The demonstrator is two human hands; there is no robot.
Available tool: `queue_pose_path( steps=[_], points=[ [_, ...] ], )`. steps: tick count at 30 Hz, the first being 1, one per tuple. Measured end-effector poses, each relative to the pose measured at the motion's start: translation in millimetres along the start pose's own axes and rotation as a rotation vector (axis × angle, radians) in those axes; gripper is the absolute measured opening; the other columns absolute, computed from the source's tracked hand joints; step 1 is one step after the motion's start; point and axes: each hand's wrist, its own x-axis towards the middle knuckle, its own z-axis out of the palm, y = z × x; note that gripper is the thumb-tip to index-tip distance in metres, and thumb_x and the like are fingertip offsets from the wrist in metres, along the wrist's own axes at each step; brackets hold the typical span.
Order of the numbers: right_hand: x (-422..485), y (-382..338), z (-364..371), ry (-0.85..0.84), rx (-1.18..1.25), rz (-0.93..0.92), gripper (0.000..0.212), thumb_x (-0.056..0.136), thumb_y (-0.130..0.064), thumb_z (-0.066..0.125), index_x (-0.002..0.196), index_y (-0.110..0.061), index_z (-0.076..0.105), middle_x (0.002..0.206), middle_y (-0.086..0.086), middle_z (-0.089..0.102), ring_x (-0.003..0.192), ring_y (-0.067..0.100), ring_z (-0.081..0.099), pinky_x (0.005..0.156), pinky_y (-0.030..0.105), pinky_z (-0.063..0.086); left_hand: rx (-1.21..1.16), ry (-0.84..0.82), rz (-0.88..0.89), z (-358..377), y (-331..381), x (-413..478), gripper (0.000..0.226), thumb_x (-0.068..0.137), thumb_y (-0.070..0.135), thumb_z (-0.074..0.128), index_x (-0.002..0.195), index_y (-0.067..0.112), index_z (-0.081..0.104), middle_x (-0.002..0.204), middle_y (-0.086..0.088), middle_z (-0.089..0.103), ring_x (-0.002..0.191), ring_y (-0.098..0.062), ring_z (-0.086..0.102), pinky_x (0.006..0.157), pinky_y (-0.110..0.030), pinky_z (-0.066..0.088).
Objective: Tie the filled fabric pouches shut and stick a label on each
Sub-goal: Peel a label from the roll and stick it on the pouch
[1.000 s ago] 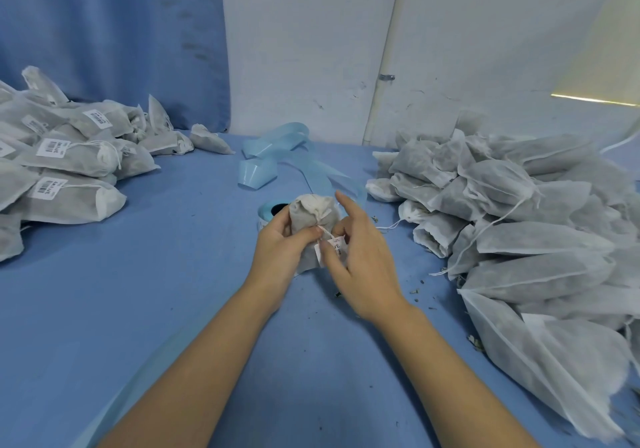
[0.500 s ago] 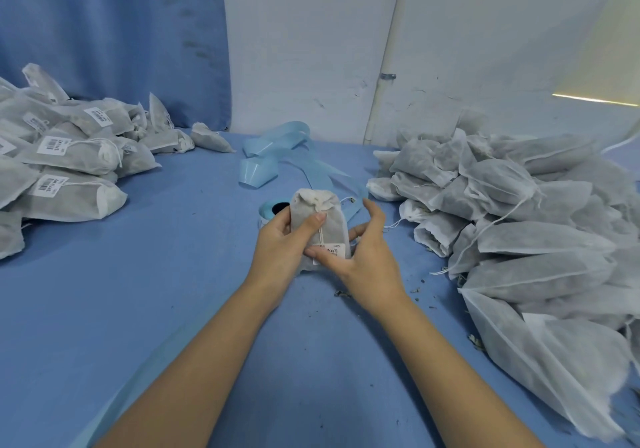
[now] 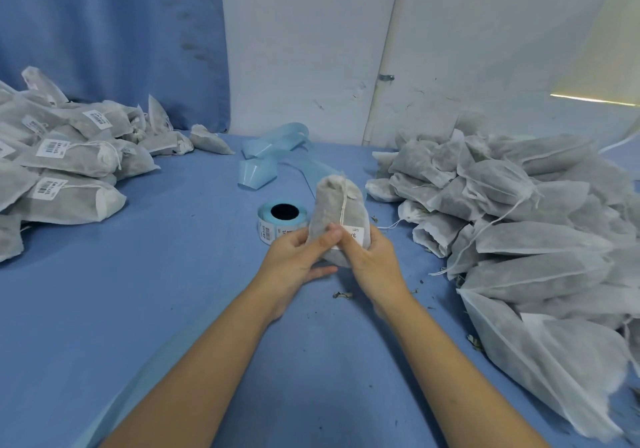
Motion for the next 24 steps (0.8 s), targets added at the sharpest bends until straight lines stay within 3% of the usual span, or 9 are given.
queue_pose_path(
  steps=[4, 7, 12, 19, 22, 24],
  points=[
    [-1.8, -5.2, 1.5, -0.035, 0.047, 0.077, 0.030, 0.091, -0.045, 0.057, 0.089, -0.016, 0.068, 0.069, -0.011, 0.069, 0.059, -0.002, 0.061, 0.051, 0.010, 0.042, -0.129, 0.020, -0.018, -3.1, 0.9, 0.7, 0.034, 0.072, 0.029, 0.071, 0.101, 0.010, 0.070, 0.097, -0.004, 0.075, 0.091, -0.012, 0.071, 0.067, -0.018, 0.054],
    [-1.4, -5.2, 1.4, -0.027, 0.083, 0.118, 0.038, 0.089, -0.047, 0.059, 0.094, -0.011, 0.067, 0.080, 0.002, 0.066, 0.070, 0.011, 0.057, 0.058, 0.019, 0.041, -0.202, 0.029, -0.032, -5.4, 1.0, 1.7, 0.031, 0.078, 0.026, 0.068, 0.103, 0.007, 0.069, 0.101, -0.007, 0.074, 0.095, -0.014, 0.070, 0.069, -0.019, 0.055],
    [-1.1, -6.0, 2.4, -0.032, 0.247, 0.120, 0.025, 0.090, -0.034, 0.062, 0.089, -0.010, 0.066, 0.080, 0.002, 0.067, 0.067, 0.009, 0.059, 0.056, 0.018, 0.044, -0.264, 0.024, -0.046, -5.5, 1.7, 2.7, 0.035, 0.072, 0.023, 0.069, 0.102, 0.005, 0.069, 0.099, -0.010, 0.074, 0.091, -0.016, 0.071, 0.068, -0.021, 0.056],
    [-2.7, -7.5, 5.3, -0.092, 0.404, 0.119, 0.025, 0.096, -0.025, 0.054, 0.094, -0.006, 0.071, 0.085, 0.005, 0.073, 0.073, 0.010, 0.067, 0.060, 0.017, 0.050, -0.300, 0.054, -0.014, -9.6, 0.9, 5.1, 0.033, 0.071, 0.025, 0.070, 0.098, 0.005, 0.070, 0.100, -0.011, 0.074, 0.092, -0.016, 0.071, 0.068, -0.021, 0.055],
    [-2.9, -7.0, 4.0, -0.114, 0.422, 0.086, 0.025, 0.096, -0.022, 0.053, 0.096, -0.004, 0.071, 0.090, 0.007, 0.074, 0.081, 0.012, 0.070, 0.066, 0.017, 0.052, -0.240, 0.071, 0.009, -8.4, 2.6, 5.2, 0.027, 0.074, 0.028, 0.069, 0.092, 0.008, 0.073, 0.095, -0.009, 0.075, 0.088, -0.016, 0.072, 0.065, -0.021, 0.056],
    [-2.8, -5.6, 3.6, -0.102, 0.401, 0.071, 0.025, 0.096, -0.023, 0.054, 0.097, -0.004, 0.071, 0.092, 0.009, 0.074, 0.084, 0.014, 0.071, 0.069, 0.019, 0.053, -0.036, 0.103, 0.027, -7.4, 6.3, 2.8, 0.029, 0.082, 0.033, 0.067, 0.095, 0.009, 0.071, 0.080, -0.006, 0.074, 0.068, -0.015, 0.071, 0.054, -0.021, 0.054]
  ],
)
